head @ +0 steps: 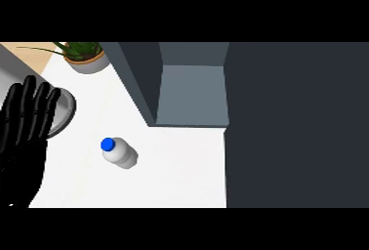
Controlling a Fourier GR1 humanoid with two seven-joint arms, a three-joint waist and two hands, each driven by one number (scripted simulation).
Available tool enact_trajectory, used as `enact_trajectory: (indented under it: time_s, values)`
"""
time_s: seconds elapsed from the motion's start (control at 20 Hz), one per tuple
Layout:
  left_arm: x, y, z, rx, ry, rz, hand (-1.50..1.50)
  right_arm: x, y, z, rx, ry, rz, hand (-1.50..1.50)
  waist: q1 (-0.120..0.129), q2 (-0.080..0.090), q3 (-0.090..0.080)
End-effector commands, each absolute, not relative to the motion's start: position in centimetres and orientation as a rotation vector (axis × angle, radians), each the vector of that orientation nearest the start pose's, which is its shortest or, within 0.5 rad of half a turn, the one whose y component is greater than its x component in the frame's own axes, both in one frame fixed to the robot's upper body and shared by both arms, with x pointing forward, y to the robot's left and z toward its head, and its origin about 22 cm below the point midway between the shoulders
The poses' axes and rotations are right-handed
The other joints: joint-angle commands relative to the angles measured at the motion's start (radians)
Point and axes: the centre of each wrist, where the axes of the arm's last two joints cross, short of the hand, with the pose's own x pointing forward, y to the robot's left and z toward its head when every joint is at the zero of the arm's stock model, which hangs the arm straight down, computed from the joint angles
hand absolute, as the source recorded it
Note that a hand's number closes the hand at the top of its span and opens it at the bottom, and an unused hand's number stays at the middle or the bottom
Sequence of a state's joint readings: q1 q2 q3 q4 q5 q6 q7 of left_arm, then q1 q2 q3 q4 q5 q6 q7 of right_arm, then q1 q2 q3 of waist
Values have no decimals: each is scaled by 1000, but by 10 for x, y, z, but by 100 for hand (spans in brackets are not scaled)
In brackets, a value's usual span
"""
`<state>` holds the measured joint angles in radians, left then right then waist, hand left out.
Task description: Pick up the bottled water, place it into the cabinet and close the cabinet
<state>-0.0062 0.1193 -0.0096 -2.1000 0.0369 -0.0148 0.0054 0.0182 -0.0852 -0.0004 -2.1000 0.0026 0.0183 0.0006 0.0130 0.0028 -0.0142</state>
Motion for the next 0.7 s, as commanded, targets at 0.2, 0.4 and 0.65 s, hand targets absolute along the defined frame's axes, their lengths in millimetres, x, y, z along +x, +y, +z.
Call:
enact_trajectory:
  time_s: [0.2,0.4,0.65]
  values:
    - [197,194,136,-76,-2133,-203,-150,166,-242,143,-85,-2133,169,-150,-23,-6,14]
    - [189,196,88,-233,-1684,122,-150,174,-222,99,270,-1841,-53,-150,-17,-2,15]
    - [180,177,98,-240,-1645,157,-150,153,-235,123,342,-1800,-68,-150,-18,-5,14]
